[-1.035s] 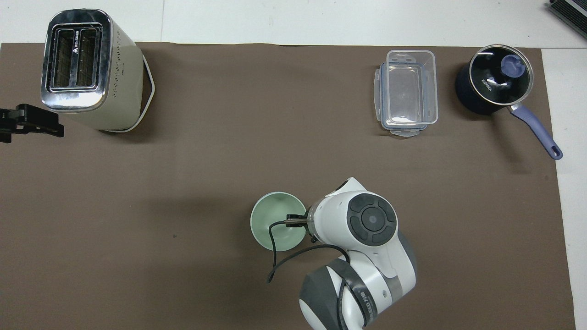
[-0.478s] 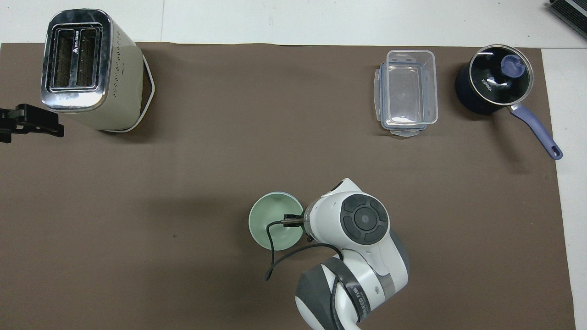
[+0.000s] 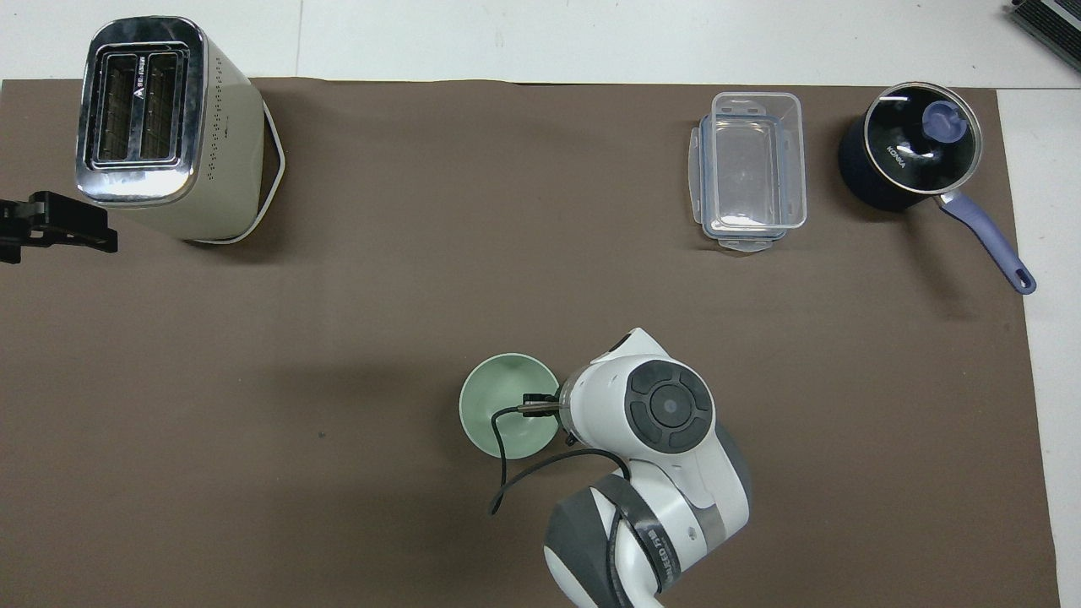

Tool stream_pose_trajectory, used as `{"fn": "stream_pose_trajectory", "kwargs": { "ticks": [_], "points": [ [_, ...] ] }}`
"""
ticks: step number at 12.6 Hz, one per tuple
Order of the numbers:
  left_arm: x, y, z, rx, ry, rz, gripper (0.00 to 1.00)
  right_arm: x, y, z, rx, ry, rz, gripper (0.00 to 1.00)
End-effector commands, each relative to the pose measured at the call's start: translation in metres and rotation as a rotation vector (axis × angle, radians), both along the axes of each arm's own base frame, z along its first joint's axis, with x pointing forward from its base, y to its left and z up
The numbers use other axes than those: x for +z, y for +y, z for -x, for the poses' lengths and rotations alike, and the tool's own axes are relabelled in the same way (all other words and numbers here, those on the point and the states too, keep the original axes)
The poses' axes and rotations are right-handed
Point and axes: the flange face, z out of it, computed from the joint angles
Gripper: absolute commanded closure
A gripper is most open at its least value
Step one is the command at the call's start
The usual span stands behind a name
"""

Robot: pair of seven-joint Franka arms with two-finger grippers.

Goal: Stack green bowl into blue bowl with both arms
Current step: 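Lower the green bowl into the blue bowl and open the right gripper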

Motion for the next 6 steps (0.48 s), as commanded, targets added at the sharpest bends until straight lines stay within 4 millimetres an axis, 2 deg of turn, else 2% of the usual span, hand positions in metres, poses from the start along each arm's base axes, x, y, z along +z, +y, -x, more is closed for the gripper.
{"fn": "stream_pose_trajectory", "kwargs": {
  "ticks": [1,6],
  "points": [
    [0.0023,0.0018,0.0014,0.013,0.012,-0.019,0.0,-0.0044,-0.002,0.001,-0.002,-0.024,0.006,1.0],
    [0.0032,0.0018,0.0018,0.011,0.011,-0.019,0.0,-0.0058,-0.0016,0.0011,0.006,-0.039,0.011,0.99]
  ]
}}
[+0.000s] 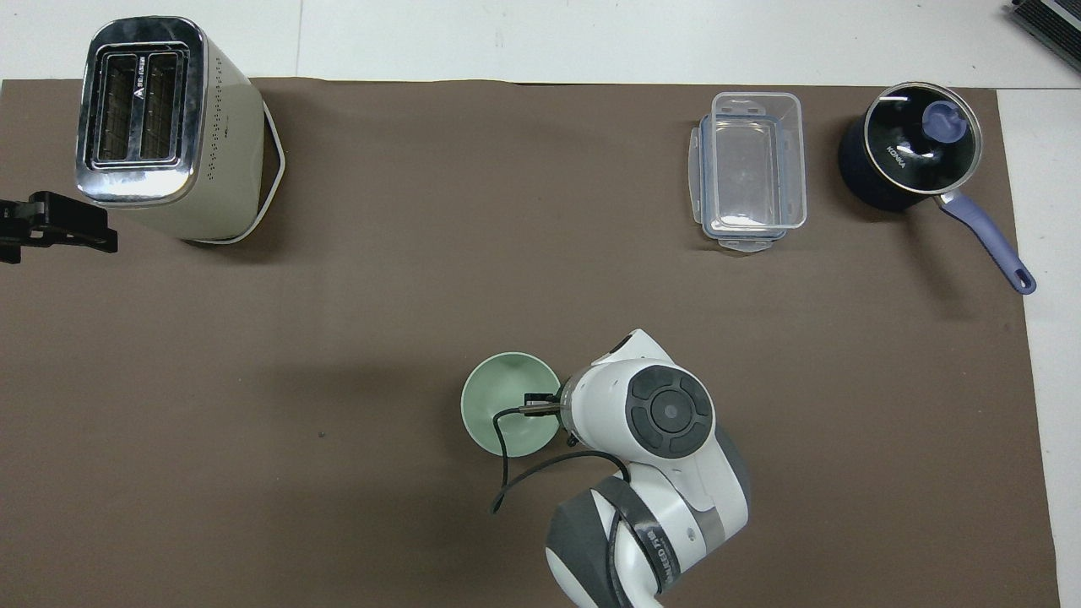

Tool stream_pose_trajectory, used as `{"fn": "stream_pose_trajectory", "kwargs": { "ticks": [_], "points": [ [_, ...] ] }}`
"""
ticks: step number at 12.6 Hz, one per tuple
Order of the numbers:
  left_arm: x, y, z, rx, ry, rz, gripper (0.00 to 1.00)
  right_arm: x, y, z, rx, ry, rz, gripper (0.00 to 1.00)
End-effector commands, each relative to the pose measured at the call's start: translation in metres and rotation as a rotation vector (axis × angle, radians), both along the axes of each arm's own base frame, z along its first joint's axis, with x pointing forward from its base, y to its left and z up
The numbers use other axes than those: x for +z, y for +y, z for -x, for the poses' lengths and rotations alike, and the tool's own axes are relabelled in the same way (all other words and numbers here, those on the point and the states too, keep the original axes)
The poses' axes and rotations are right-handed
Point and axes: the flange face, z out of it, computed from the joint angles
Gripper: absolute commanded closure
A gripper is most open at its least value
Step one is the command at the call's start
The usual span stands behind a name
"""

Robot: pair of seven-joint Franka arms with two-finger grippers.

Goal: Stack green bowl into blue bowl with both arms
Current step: 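Lower the green bowl into the blue bowl and open the right gripper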

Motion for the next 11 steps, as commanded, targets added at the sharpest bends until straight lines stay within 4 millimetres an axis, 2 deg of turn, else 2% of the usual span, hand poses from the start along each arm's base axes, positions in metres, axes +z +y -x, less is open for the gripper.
{"fn": "stream_pose_trajectory", "kwargs": {
  "ticks": [1,4,6,8,10,11],
  "points": [
    [0.002,0.002,0.001,0.011,0.012,-0.019,0.0,-0.001,0.0,0.0,0.003,-0.022,0.008,0.93],
    [0.002,0.002,0.001,0.011,0.012,-0.019,0.0,0.004,0.001,-0.003,-0.023,-0.023,0.003,0.71],
    [0.002,0.002,0.001,0.011,0.012,-0.019,0.0,0.017,0.002,-0.007,-0.026,-0.03,-0.007,0.58],
    [0.002,0.002,0.001,0.011,0.012,-0.019,0.0,0.04,-0.006,-0.016,-0.04,-0.017,-0.005,0.33],
    [0.002,0.002,0.001,0.011,0.012,-0.019,0.0,0.069,-0.03,-0.029,-0.074,-0.001,0.004,0.0],
    [0.002,0.002,0.001,0.011,0.012,-0.019,0.0,0.083,-0.052,-0.036,-0.1,-0.008,0.006,0.0]
  ]
}}
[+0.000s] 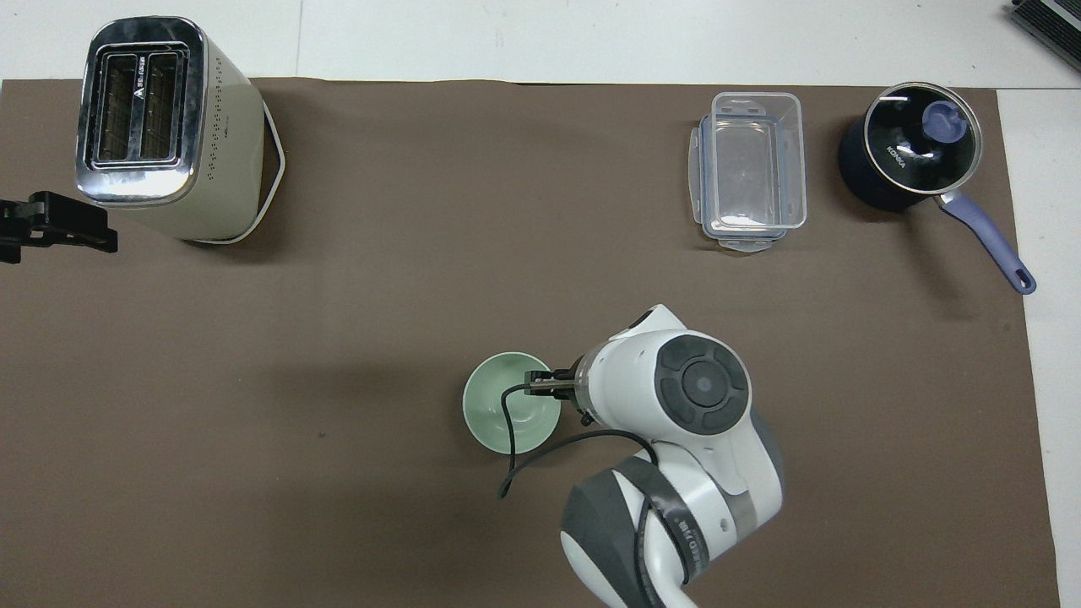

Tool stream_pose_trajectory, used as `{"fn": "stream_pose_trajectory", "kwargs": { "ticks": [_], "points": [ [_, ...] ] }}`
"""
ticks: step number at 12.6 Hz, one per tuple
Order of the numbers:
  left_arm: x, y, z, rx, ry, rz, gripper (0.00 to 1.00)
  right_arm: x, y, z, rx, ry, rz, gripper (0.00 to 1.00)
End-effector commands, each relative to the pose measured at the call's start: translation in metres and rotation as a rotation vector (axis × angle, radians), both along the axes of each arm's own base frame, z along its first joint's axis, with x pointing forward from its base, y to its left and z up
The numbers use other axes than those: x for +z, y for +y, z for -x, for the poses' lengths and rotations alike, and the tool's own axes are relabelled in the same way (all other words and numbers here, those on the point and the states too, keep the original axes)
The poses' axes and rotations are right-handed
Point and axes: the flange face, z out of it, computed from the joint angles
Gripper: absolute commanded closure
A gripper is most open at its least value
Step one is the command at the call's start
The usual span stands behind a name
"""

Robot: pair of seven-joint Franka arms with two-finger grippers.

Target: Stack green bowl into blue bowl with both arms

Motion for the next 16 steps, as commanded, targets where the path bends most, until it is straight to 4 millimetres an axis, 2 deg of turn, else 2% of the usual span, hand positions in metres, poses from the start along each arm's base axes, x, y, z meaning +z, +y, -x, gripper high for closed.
{"fn": "stream_pose_trajectory", "kwargs": {
  "ticks": [1,6,9,10,15,16],
  "points": [
    [0.002,0.002,0.001,0.011,0.012,-0.019,0.0,0.041,-0.055,-0.017,-0.084,-0.028,0.026,0.0],
    [0.002,0.002,0.001,0.011,0.012,-0.019,0.0,0.097,-0.173,-0.052,-0.167,-0.102,0.108,0.0],
    [0.002,0.002,0.001,0.013,0.012,-0.019,0.0,0.164,-0.236,-0.068,-0.189,-0.071,0.13,0.0],
    [0.002,0.002,0.001,0.011,0.012,-0.019,0.0,0.185,-0.252,-0.068,-0.191,-0.068,0.158,0.0],
    [0.002,0.002,0.001,0.011,0.012,-0.019,0.0,0.256,-0.295,-0.06,-0.175,-0.042,0.205,0.0],
    [0.002,0.002,0.001,0.011,0.012,-0.019,0.0,0.255,-0.304,-0.061,-0.162,-0.006,0.208,0.0]
  ]
}}
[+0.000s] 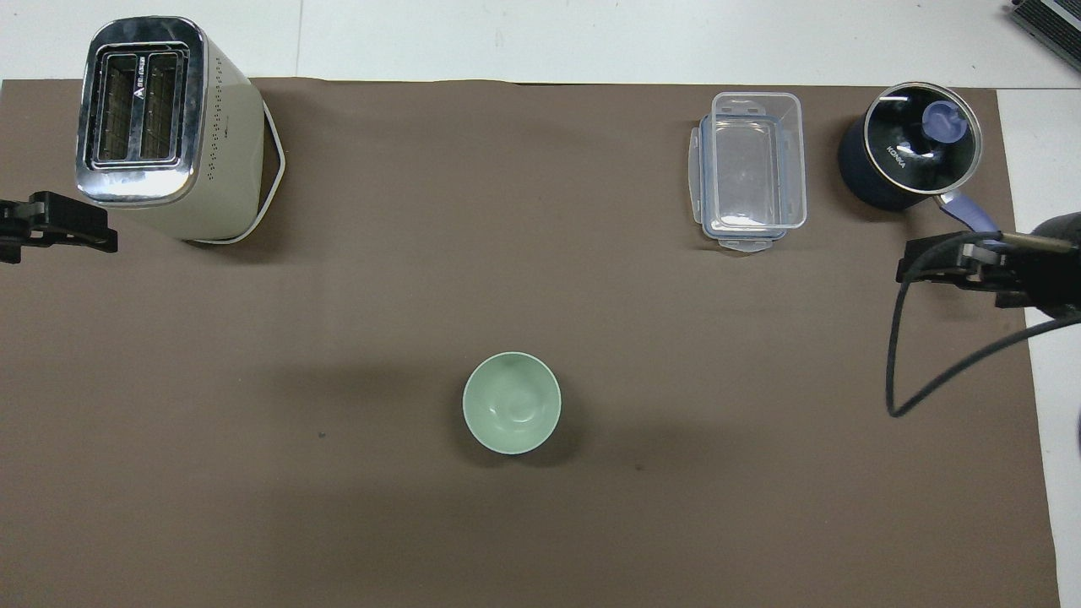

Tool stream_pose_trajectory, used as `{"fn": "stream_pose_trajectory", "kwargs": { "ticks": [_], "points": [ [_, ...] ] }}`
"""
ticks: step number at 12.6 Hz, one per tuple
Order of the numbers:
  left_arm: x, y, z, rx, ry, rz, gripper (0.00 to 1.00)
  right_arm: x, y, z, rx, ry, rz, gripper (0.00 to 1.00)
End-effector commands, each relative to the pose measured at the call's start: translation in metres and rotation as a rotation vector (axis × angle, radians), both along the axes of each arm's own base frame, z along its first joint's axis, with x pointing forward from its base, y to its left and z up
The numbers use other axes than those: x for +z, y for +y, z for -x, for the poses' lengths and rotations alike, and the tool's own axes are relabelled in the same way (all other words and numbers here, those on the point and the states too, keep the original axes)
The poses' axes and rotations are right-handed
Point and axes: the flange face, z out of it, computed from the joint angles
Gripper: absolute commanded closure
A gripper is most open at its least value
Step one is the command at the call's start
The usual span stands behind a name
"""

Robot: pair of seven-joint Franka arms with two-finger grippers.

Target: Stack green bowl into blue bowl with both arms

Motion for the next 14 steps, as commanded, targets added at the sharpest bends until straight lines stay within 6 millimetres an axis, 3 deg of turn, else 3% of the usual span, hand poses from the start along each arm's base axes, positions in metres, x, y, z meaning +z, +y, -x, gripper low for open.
{"fn": "stream_pose_trajectory", "kwargs": {
  "ticks": [1,8,14],
  "points": [
    [0.002,0.002,0.001,0.011,0.012,-0.019,0.0,0.014,-0.02,-0.012,0.033,0.039,0.019,0.0],
    [0.002,0.002,0.001,0.011,0.012,-0.019,0.0,0.0,-0.011,-0.023,0.052,0.058,0.024,0.0],
    [0.002,0.002,0.001,0.011,0.012,-0.019,0.0,-0.024,-0.009,-0.002,0.082,0.08,0.032,0.0]
  ]
}}
